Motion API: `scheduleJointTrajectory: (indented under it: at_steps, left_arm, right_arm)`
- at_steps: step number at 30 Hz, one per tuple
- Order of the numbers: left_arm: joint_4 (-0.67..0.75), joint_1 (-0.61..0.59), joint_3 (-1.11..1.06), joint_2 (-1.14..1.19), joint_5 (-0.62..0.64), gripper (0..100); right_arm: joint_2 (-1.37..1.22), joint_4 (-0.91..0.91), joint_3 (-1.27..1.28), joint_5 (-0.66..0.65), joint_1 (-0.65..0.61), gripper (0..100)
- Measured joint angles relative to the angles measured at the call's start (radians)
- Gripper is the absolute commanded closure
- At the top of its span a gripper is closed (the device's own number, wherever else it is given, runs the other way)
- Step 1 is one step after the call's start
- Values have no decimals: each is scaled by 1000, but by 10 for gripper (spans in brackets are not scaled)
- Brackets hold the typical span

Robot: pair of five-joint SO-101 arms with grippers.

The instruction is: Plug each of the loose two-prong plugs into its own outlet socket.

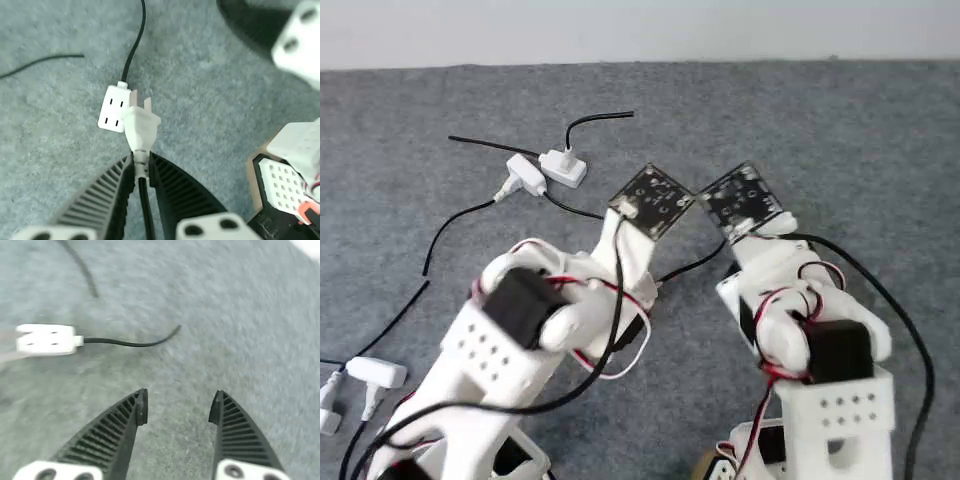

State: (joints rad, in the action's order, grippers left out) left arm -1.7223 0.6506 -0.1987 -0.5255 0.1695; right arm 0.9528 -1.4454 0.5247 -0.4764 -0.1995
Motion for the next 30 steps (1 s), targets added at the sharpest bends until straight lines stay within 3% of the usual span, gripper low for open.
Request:
scheduleJointTrajectory:
  at_steps: [4, 9, 14, 30]
  left_arm:
    - [0, 0, -15, -44, -6, 990]
    - [6, 2, -48, -48, -6, 990]
    - [12, 2, -46, -54, -9, 990]
    - [8, 0, -43, -54, -9, 990]
  right_arm:
    - [-2, -195, -146, -37, -120, 786]
    - [25, -305, -322, -72, -196, 786]
    - [147, -311, -460, -100, -210, 786]
    - [439, -311, -459, -17, -328, 786]
